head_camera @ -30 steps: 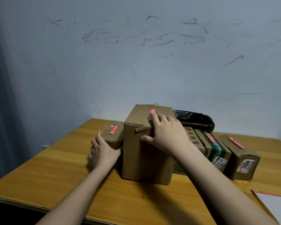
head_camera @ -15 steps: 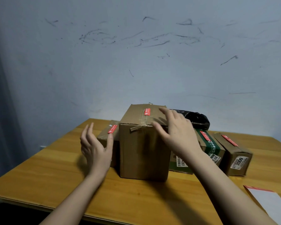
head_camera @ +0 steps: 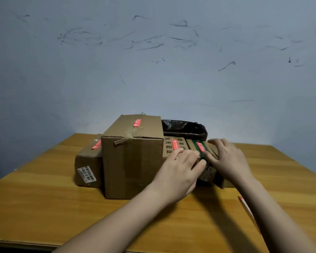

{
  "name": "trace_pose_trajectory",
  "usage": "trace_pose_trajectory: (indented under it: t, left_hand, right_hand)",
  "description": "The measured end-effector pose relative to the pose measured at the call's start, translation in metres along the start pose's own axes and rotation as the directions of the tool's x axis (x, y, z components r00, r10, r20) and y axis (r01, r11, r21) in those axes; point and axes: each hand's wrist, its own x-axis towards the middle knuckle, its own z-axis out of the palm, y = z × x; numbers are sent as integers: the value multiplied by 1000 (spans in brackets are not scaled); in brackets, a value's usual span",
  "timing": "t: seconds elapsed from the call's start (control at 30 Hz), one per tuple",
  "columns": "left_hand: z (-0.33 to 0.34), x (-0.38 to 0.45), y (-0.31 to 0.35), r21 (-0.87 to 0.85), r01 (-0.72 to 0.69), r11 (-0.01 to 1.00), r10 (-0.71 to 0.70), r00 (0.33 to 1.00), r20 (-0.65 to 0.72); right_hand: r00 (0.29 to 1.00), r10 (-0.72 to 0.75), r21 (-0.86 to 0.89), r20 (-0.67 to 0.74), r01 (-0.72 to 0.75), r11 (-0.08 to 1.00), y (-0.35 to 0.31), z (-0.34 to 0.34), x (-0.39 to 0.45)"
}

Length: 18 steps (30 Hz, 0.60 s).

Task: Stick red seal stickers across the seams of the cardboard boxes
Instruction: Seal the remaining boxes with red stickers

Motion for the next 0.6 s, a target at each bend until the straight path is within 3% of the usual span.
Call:
trace_pose_trajectory:
  t: [0.1, 0.2, 0.4, 0.6]
  left_hand:
    - [12, 18, 11, 77, 113, 991, -130, 950, 283]
    - [29, 33, 11, 135, 187, 973, -228, 863, 451]
    - [49, 44, 3, 171, 372, 913, -399, 718, 570]
    - [56, 35, 2, 166, 424, 891, -437, 695, 571]
  right_hand:
    - [995, 12, -87, 101, -3, 996, 23, 0, 1]
    - [971, -20, -180, 240, 64, 982, 39, 5, 5]
    - [925, -80, -143, 372, 142, 980, 47, 21, 10]
    - [953, -127, -128, 276, 168, 978, 46, 35, 3]
